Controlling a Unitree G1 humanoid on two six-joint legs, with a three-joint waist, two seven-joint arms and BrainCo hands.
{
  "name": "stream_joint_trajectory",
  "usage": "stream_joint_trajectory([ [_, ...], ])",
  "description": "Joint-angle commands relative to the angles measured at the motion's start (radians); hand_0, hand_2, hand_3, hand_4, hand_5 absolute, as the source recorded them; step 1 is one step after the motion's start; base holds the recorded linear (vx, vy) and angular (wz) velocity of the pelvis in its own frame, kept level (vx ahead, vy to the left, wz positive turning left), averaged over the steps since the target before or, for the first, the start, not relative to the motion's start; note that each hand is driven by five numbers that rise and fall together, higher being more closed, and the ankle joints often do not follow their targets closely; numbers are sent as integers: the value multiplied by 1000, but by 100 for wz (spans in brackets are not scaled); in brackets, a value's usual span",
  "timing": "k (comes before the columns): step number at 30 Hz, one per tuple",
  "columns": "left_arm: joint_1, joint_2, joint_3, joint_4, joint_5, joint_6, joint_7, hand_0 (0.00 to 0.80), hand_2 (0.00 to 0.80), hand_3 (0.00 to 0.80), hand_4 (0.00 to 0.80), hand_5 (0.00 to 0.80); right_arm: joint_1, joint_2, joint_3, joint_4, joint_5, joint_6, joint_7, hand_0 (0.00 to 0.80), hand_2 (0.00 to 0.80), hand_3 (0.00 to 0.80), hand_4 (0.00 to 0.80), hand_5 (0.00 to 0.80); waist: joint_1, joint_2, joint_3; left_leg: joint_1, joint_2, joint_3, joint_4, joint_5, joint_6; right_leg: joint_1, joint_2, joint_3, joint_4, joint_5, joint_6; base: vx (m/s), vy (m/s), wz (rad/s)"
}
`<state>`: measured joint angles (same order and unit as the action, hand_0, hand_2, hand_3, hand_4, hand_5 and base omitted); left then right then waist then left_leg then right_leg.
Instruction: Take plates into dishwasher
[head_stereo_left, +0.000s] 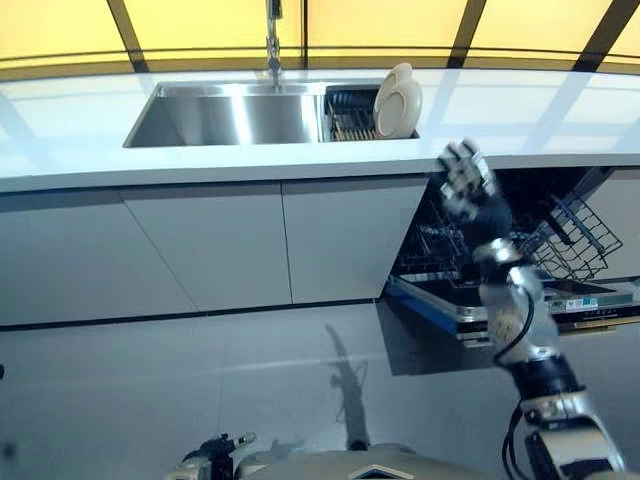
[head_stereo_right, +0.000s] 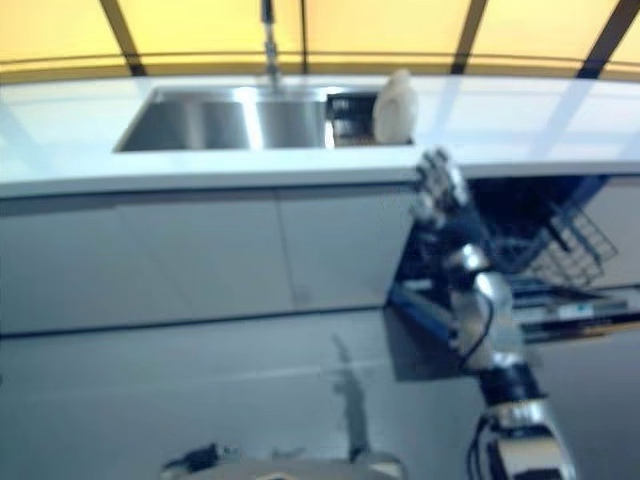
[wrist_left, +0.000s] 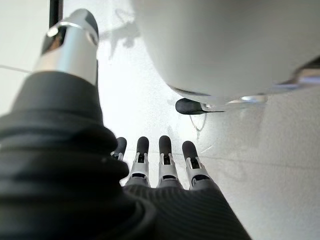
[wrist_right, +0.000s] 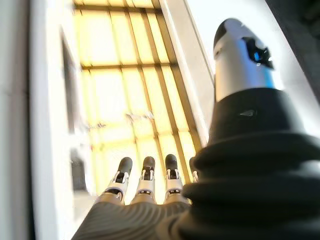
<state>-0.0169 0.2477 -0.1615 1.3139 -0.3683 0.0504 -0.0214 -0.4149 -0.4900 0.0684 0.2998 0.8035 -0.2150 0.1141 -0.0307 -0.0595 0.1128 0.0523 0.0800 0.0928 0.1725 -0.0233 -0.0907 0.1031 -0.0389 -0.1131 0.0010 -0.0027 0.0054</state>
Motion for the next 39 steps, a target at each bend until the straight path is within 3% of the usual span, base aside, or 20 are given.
stream_joint_trajectory([
  [1,-39,-9,3,30,-41,-7,-25,0,0,0,0,0,-115,-74,-28,65,25,-69,-126,0,0,0,0,0,51,-49,29,-221,-23,-16,349,87,63,25,19,56,41,8,-42,144,-55,-2],
  [5,-43,11,-6,28,-38,7,-18,0,0,0,0,0,-211,-135,4,182,-27,6,-191,0,0,0,0,0,103,-11,46,-270,-23,15,133,204,29,96,62,73,8,-16,-33,311,55,-11],
  [6,-38,15,-20,28,-42,11,-10,0,0,0,0,0,-244,-171,21,225,-30,45,-204,0,0,0,0,0,126,4,39,-289,-18,3,26,272,8,128,83,84,0,-34,-31,423,97,-22],
  [8,-23,14,-34,40,-53,4,-8,0,0,0,0,0,-298,-239,44,294,15,75,-187,0,0,0,0,0,162,8,29,-320,-24,-22,-96,339,-13,183,98,122,-13,-63,-31,486,114,-25],
  [10,-16,10,-38,45,-62,-3,-2,0,0,0,0,0,-337,-281,53,337,26,99,-159,0,0,0,0,0,177,1,23,-323,-30,-15,-132,341,-14,210,91,135,-24,-77,-28,339,114,-39],
  [12,-17,5,-28,56,-72,3,9,0,0,0,0,0,-374,-301,67,406,0,120,-119,0,0,0,0,0,172,-15,3,-293,-35,39,-140,248,20,224,59,123,-22,-97,-16,317,170,-59],
  [16,-33,23,-30,48,-72,8,7,0,0,0,0,0,-368,-324,63,416,1,177,-106,0,0,0,0,0,179,-47,-31,-256,-57,35,-76,145,62,221,-11,55,28,-114,37,309,143,-4],
  [20,-42,48,-40,58,-48,8,-6,0,0,0,0,0,-417,-355,66,493,-21,182,-94,0,0,0,0,0,193,-61,-51,-257,-76,12,-34,108,81,212,-34,38,65,-116,47,240,126,1],
  [22,-46,58,-52,60,-24,12,-21,0,0,0,0,0,-442,-362,67,515,-27,184,-109,0,0,0,0,0,203,-73,-65,-271,-102,11,-15,90,107,210,-58,30,132,-73,65,223,194,8],
  [24,-45,70,-58,64,-8,10,-31,0,0,0,0,0,-455,-359,73,525,-40,177,-114,0,0,0,0,0,203,-71,-74,-261,-117,20,-29,84,131,173,-80,27,277,21,98,163,210,-6],
  [26,-44,89,-58,68,25,17,-51,0,0,0,0,0,-450,-357,76,502,-40,171,-127,0,0,0,0,0,183,-51,-75,-219,-128,15,-62,76,146,85,-65,52,438,101,113,222,212,-7],
  [28,-43,103,-59,66,37,32,-55,0,0,0,0,0,-438,-352,79,468,-47,176,-145,0,0,0,0,0,157,-37,-71,-173,-135,4,-89,74,143,-1,-48,51,481,117,110,263,156,10],
  [30,-48,107,-47,67,54,44,-50,0,0,0,0,0,-442,-349,105,436,-82,165,-175,0,0,0,0,0,111,-12,-54,-85,-136,-19,-130,68,129,-133,-46,-2,396,91,93,377,74,26],
  [31,-52,106,-49,64,54,52,-53,0,0,0,0,0,-433,-354,106,414,-80,169,-188,0,0,0,0,0,81,-10,-45,-30,-142,-39,-149,49,126,-215,-62,-12,293,115,87,387,-57,21],
  [33,-56,104,-49,54,58,65,-50,0,0,0,0,0,-413,-359,94,386,-84,172,-198,0,0,0,0,0,43,-9,-30,27,-144,-72,-167,17,123,-264,-82,-18,209,150,95,374,-125,28],
  [34,-61,101,-51,51,61,71,-47,0,0,0,0,0,-402,-361,86,372,-87,170,-210,0,0,0,0,0,23,-17,-21,58,-150,-91,-168,-14,121,-297,-109,-19,121,218,114,474,-261,61],
  [35,-70,98,-60,47,52,76,-38,0,0,0,0,0,-399,-360,66,361,-98,172,-206,0,0,0,0,0,-3,-5,-5,108,-130,-119,-160,-59,112,-358,-134,-41,7,263,133,444,-276,61],
  [37,-75,97,-64,41,34,78,-29,0,0,0,0,0,-411,-359,61,357,-102,178,-211,0,0,0,0,0,-4,1,5,133,-113,-117,-148,-91,107,-376,-148,-69,14,261,134,206,-162,31],
  [38,-73,91,-57,39,9,76,-23,0,0,0,0,0,-434,-345,72,365,-120,176,-213,0,0,0,0,0,7,-11,0,136,-102,-75,-128,-114,104,-341,-157,-97,63,236,127,112,-128,7],
  [39,-72,88,-54,42,5,74,-26,0,0,0,0,0,-446,-340,81,368,-120,182,-222,0,0,0,0,0,12,-17,-3,124,-101,-66,-111,-117,103,-314,-150,-91,54,223,129,174,-172,4],
])
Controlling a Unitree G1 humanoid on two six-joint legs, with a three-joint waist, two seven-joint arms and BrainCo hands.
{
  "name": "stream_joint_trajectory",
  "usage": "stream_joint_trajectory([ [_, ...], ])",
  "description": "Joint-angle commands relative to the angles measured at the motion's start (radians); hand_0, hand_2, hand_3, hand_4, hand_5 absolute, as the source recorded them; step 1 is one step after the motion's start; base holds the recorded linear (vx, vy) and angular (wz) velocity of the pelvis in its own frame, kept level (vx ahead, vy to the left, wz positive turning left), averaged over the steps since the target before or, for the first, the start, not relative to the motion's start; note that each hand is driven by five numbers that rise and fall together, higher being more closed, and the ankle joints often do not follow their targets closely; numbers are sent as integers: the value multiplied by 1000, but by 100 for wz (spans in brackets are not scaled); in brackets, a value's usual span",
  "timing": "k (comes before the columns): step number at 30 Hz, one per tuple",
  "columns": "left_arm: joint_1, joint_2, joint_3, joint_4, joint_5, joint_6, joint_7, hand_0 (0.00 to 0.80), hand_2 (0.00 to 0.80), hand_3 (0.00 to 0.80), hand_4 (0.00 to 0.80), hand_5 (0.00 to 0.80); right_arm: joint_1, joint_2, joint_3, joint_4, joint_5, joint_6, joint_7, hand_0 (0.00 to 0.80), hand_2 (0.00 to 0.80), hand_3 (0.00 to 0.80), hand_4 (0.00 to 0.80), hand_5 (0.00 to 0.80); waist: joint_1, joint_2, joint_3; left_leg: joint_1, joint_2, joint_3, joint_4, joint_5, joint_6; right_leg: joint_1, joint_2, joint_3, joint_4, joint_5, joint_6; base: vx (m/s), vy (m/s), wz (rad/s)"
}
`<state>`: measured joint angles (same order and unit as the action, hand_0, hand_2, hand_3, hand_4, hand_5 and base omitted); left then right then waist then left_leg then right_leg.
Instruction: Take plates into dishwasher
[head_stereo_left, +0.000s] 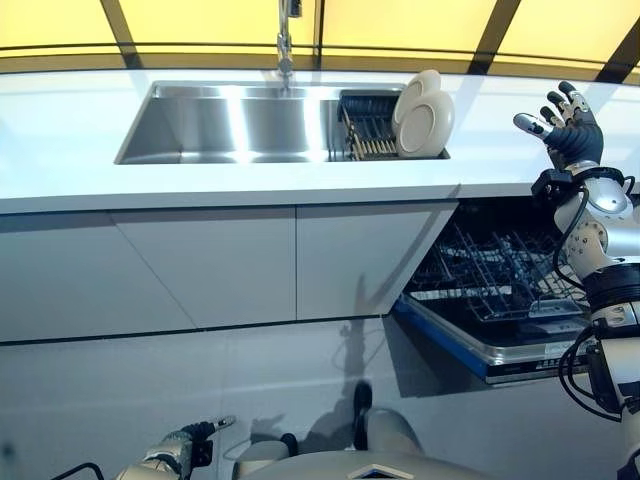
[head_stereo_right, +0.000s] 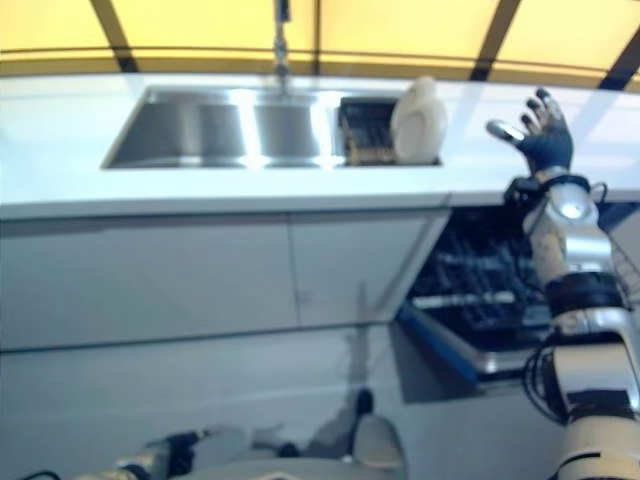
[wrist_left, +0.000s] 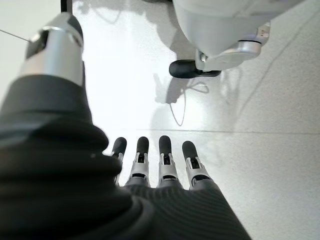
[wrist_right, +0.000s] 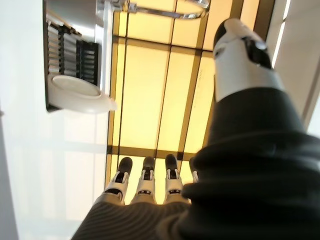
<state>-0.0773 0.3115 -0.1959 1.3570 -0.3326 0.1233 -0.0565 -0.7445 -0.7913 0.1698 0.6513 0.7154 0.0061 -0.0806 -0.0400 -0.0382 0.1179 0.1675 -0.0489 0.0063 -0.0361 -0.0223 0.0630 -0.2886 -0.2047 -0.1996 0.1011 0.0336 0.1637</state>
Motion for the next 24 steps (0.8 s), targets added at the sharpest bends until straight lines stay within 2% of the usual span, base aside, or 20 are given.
stream_joint_trajectory([
  [1,-9,18,-13,-1,-33,-2,15,0,0,0,0,0,-123,-33,-12,17,-32,-32,-35,0,0,0,0,0,23,-47,-14,-2,27,26,119,-120,-57,104,21,5,-55,193,-27,220,-162,14],
  [5,-8,11,4,-11,-41,-2,8,0,0,0,0,0,-118,-20,0,15,-35,-19,-49,0,0,0,0,0,18,-52,-36,46,52,60,82,-112,-71,142,26,-15,-61,181,-23,187,-112,9],
  [9,-14,-9,-22,-7,-18,-13,15,0,0,0,0,0,-114,-44,-4,42,-68,5,-74,0,0,0,0,0,20,-50,-59,51,84,90,24,-77,-100,190,48,-44,-84,143,-41,180,-158,-12],
  [12,-13,3,-16,5,-32,-6,30,0,0,0,0,0,-145,-53,25,57,-93,36,-87,0,0,0,0,0,8,-43,-69,67,108,90,54,-87,-122,176,53,-46,-62,120,-60,130,-135,-8],
  [14,-16,11,-10,11,-52,9,41,0,0,0,0,0,-155,-49,52,59,-105,57,-87,0,0,0,0,0,8,-37,-71,39,137,67,163,-27,-148,178,71,-39,-52,99,-90,87,-182,-1],
  [16,-18,9,9,21,-76,26,58,0,0,0,0,0,-155,-39,74,58,-89,100,-89,0,0,0,0,0,13,-48,-64,-31,159,47,344,74,-171,207,86,-33,-65,84,-127,71,-224,-15],
  [18,-14,3,26,37,-87,28,69,0,0,0,0,0,-154,-15,95,65,-71,108,-65,0,0,0,0,0,20,-67,-51,-135,147,40,547,130,-174,233,92,-12,-66,68,-160,108,-219,-45],
  [20,-8,2,43,34,-99,34,67,0,0,0,0,0,-156,20,116,70,-69,108,-42,0,0,0,0,0,41,-79,-30,-243,131,35,640,138,-156,280,102,25,-60,48,-177,195,-111,-55],
  [21,-8,1,43,32,-107,31,65,0,0,0,0,0,-156,30,121,74,-66,110,-34,0,0,0,0,0,50,-80,-26,-268,117,31,628,129,-147,296,105,35,-65,44,-174,237,18,-56],
  [22,-8,-1,45,25,-124,25,63,0,0,0,0,0,-155,46,128,89,-79,109,-9,0,0,0,0,0,69,-70,-18,-283,101,25,553,113,-134,325,120,58,-79,36,-163,246,98,-59],
  [24,-4,-7,46,10,-147,10,64,0,0,0,0,0,-169,63,143,128,-110,101,29,0,0,0,0,0,96,-54,-9,-267,108,33,393,134,-134,366,139,87,-101,24,-147,253,150,-67],
])
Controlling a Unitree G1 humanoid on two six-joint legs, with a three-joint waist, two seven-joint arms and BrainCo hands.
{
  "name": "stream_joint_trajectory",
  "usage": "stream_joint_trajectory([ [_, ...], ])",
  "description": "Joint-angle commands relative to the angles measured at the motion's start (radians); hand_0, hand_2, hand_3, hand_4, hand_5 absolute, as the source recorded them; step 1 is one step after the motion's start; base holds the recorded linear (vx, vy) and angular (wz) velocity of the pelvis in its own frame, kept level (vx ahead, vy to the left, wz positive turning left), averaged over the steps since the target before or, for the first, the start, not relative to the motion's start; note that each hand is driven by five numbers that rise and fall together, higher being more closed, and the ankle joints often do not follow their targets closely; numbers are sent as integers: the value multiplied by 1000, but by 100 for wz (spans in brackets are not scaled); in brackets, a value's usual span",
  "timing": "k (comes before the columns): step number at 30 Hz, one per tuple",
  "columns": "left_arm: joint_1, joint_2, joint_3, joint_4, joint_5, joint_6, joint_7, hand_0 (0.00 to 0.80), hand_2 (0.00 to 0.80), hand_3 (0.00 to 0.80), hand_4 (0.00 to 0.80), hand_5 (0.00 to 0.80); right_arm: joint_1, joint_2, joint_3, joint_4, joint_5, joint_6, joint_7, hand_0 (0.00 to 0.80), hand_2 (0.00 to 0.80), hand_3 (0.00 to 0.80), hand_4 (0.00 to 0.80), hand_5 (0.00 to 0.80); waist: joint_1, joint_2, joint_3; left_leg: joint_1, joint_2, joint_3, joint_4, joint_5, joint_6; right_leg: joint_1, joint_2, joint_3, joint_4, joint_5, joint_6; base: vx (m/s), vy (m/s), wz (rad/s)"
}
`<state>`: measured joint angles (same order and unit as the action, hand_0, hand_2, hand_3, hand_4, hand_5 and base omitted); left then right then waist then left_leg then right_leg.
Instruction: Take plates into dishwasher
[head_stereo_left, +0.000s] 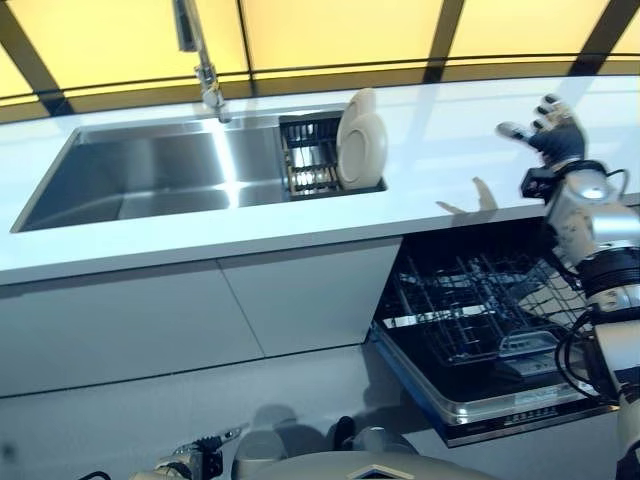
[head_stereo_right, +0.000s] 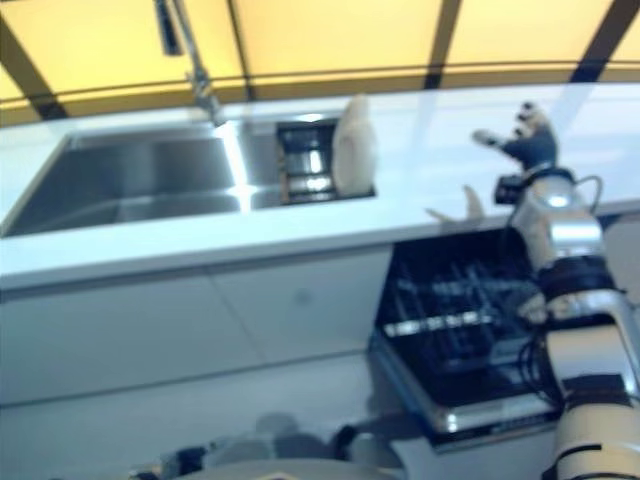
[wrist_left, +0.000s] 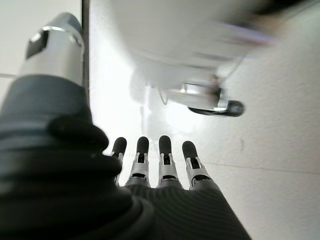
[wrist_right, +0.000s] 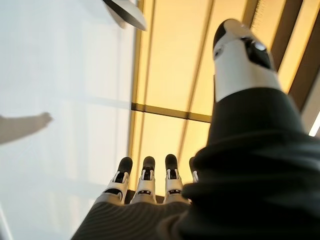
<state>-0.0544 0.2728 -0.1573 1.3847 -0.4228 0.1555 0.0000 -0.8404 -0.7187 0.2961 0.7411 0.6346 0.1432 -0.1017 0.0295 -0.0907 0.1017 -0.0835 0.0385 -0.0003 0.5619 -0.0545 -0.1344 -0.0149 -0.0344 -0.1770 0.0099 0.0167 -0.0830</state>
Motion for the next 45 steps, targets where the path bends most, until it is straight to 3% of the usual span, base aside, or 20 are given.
stream_joint_trajectory([
  [1,-26,28,9,-26,-55,-32,10,0,0,0,0,0,-88,-8,26,59,-43,-32,68,0,0,0,0,0,43,7,9,-27,26,38,-282,197,53,115,-22,69,-23,33,105,265,178,-67],
  [3,-34,17,-5,-41,-56,-49,26,0,0,0,0,0,-128,-10,51,95,-77,-20,64,0,0,0,0,0,85,20,10,-82,17,14,-412,242,37,161,-12,92,-51,17,113,253,176,-56],
  [4,-39,14,-6,-47,-46,-53,30,0,0,0,0,0,-140,-17,53,108,-85,-22,76,0,0,0,0,0,92,18,9,-79,15,22,-444,227,38,174,-22,89,-58,9,118,157,129,-31],
  [6,-54,15,-21,-48,-41,-62,27,0,0,0,0,0,-146,-34,52,109,-92,-29,114,0,0,0,0,0,90,15,-5,-58,11,35,-502,194,44,189,-39,81,-60,-2,131,129,151,-64],
  [11,-70,19,-48,-67,-50,-57,8,0,0,0,0,0,-96,-72,45,29,-79,-55,137,0,0,0,0,0,69,22,-43,31,5,45,-616,181,50,177,-58,40,-86,12,154,116,120,-43],
  [15,-61,20,-60,-66,-49,-59,0,0,0,0,0,0,-84,-75,38,-11,-57,-35,160,0,0,0,0,0,66,20,-58,42,0,51,-627,172,58,164,-66,20,-84,14,160,80,109,-4],
  [23,-48,18,-58,-56,-35,-86,-8,0,0,0,0,0,-81,-78,33,-28,-44,-64,173,0,0,0,0,0,79,2,-53,44,-22,55,-588,135,87,161,-102,19,-58,12,177,71,114,15],
  [26,-59,27,-72,-65,-28,-87,-16,0,0,0,0,0,-71,-65,23,-19,-53,-68,180,0,0,0,0,0,92,2,-50,25,-46,36,-559,123,119,161,-104,37,30,-34,176,47,163,4],
  [29,-62,45,-81,-73,-7,-87,-23,0,0,0,0,0,-51,-56,19,-24,-46,-80,174,0,0,0,0,0,93,-1,-44,23,-60,45,-548,118,140,112,-109,32,196,0,194,44,116,10],
  [31,-57,63,-79,-79,-3,-80,-19,0,0,0,0,0,-34,-46,15,-47,-26,-72,167,0,0,0,0,0,80,12,-32,65,-50,56,-572,120,137,34,-100,10,270,32,198,113,109,20],
  [32,-63,79,-70,-81,-16,-75,-22,0,0,0,0,0,-34,-37,23,-57,-17,-62,170,0,0,0,0,0,67,14,-22,100,-46,58,-597,122,130,6,-53,-4,237,16,183,121,40,27],
  [35,-72,67,-68,-88,-20,-81,-10,0,0,0,0,0,-61,-43,34,-36,-33,-27,194,0,0,0,0,0,81,9,-12,113,-48,46,-595,117,115,39,-25,-60,136,-26,139,51,-66,36],
  [36,-78,59,-68,-89,-21,-85,-1,0,0,0,0,0,-77,-44,35,-8,-40,-24,202,0,0,0,0,0,82,1,-12,110,-58,29,-586,112,118,42,-17,-34,97,-19,133,-4,-96,10],
  [37,-83,50,-69,-86,-18,-92,1,0,0,0,0,0,-91,-43,43,25,-43,-32,206,0,0,0,0,0,87,-6,-13,107,-65,21,-572,102,118,51,-16,-31,78,-15,131,21,-44,11],
  [38,-88,39,-70,-84,12,-101,-16,0,0,0,0,0,-106,-45,53,50,-49,-26,220,0,0,0,0,0,83,-17,-12,95,-50,50,-531,97,103,65,-23,-30,49,-4,130,34,12,30],
  [40,-87,24,-94,-95,67,-111,-38,0,0,0,0,0,-117,-53,57,66,-59,-16,218,0,0,0,0,0,84,-28,-4,56,-15,62,-477,138,71,92,-33,-28,7,18,131,37,84,35],
  [41,-76,6,-128,-104,68,-124,-37,0,0,0,0,0,-125,-66,68,65,-61,-15,233,0,0,0,0,0,97,-31,5,8,29,43,-464,195,37,125,-46,-21,-40,37,141,23,131,7],
  [43,-75,-5,-125,-100,65,-126,-18,0,0,0,0,0,-143,-74,75,59,-61,-8,257,0,0,0,0,0,101,-33,3,22,26,38,-499,151,44,136,-70,-22,-77,54,158,29,138,-6],
  [45,-93,2,-116,-91,52,-118,2,0,0,0,0,0,-157,-68,79,56,-41,12,286,0,0,0,0,0,85,-20,-15,75,31,68,-574,143,46,130,-88,-42,-83,63,174,50,143,-15],
])
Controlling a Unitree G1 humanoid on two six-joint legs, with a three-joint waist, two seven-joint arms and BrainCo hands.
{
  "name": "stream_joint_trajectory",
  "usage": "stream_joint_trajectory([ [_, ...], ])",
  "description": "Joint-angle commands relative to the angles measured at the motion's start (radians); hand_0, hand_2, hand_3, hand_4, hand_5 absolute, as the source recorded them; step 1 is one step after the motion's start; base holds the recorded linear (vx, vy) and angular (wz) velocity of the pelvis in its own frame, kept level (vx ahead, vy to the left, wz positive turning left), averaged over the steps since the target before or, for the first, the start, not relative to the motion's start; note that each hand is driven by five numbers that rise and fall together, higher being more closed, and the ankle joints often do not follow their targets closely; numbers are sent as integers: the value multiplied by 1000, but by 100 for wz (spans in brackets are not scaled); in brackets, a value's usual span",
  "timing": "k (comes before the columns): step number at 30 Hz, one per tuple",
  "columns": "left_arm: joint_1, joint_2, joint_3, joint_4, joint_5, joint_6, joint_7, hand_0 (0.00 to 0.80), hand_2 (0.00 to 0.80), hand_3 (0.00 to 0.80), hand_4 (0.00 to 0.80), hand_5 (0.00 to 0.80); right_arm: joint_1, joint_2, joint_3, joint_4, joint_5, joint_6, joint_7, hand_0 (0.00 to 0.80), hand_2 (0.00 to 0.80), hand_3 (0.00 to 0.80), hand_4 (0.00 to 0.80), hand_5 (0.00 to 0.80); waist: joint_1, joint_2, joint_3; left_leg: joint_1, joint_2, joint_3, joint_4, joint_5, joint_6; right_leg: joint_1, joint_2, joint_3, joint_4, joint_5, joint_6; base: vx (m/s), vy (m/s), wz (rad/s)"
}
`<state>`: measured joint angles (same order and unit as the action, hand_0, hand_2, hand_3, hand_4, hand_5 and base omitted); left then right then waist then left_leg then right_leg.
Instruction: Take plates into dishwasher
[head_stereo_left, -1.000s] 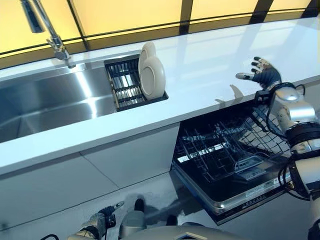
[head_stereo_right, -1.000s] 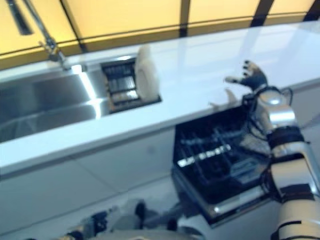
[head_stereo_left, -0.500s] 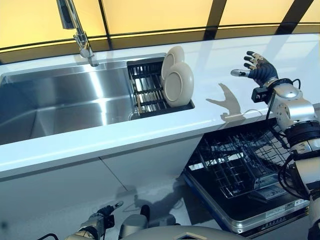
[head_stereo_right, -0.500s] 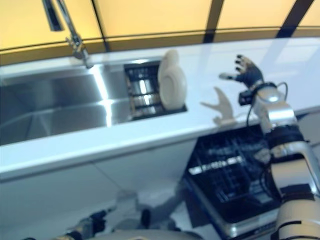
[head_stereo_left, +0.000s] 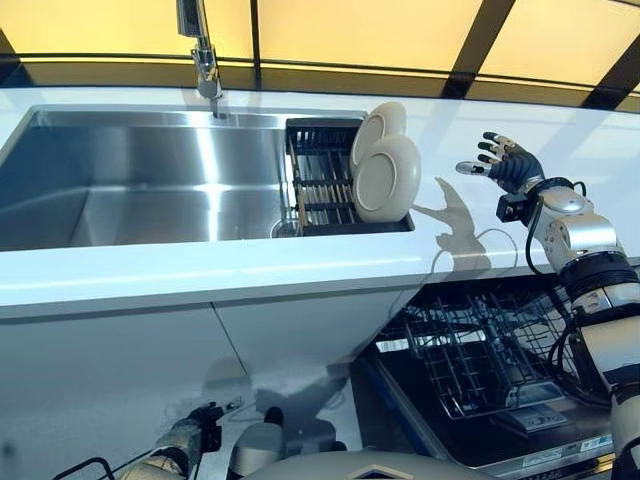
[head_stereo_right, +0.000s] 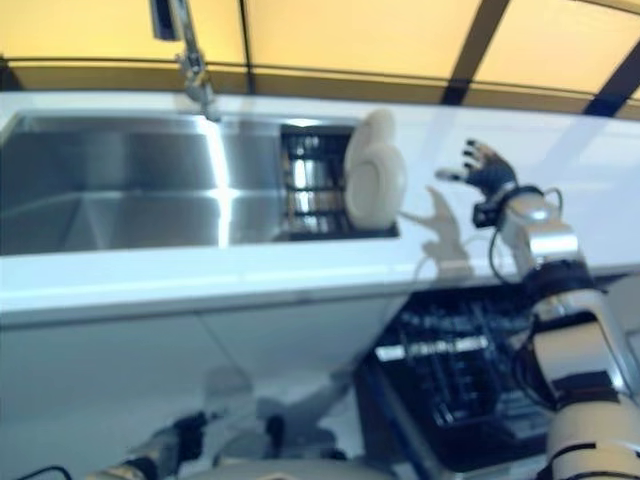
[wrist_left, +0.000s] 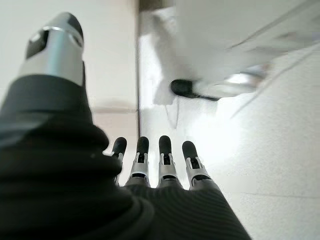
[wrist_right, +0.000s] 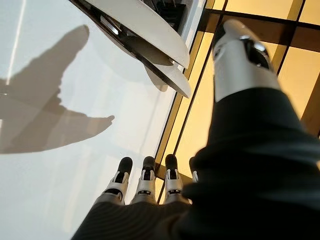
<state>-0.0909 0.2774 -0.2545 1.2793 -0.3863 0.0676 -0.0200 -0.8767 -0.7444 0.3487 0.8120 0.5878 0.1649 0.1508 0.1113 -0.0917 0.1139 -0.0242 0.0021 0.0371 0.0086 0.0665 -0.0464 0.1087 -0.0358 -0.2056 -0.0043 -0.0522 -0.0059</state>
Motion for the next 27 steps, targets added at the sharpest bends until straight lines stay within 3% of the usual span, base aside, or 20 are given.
stream_joint_trajectory([
  [1,-60,0,-19,14,6,-26,25,0,0,0,0,0,-122,-41,25,-13,6,-7,40,0,0,0,0,0,0,-16,-32,26,65,33,-31,20,-42,5,-90,-20,-69,133,99,46,134,-14],
  [7,-59,17,-21,27,-5,-6,12,0,0,0,0,0,-117,-28,30,19,14,25,133,0,0,0,0,0,-16,1,-64,73,50,37,-66,-9,-30,-12,-109,-22,-63,135,111,52,94,-13],
  [17,-23,8,-40,40,3,-42,-9,0,0,0,0,0,-101,-16,15,65,28,17,149,0,0,0,0,0,2,-5,-60,79,50,31,-89,-20,-19,-17,-124,-32,-69,142,129,11,20,4],
  [20,-20,11,-41,41,1,-43,-15,0,0,0,0,0,-101,3,2,73,59,65,127,0,0,0,0,0,10,-6,-56,79,50,29,-93,-20,-18,-19,-130,-40,-70,145,133,9,10,4],
  [27,-9,16,-48,46,2,-55,-22,0,0,0,0,0,-120,36,10,113,34,77,150,0,0,0,0,0,26,-5,-50,74,47,24,-96,-23,-14,-21,-141,-59,-73,151,140,3,24,6],
])
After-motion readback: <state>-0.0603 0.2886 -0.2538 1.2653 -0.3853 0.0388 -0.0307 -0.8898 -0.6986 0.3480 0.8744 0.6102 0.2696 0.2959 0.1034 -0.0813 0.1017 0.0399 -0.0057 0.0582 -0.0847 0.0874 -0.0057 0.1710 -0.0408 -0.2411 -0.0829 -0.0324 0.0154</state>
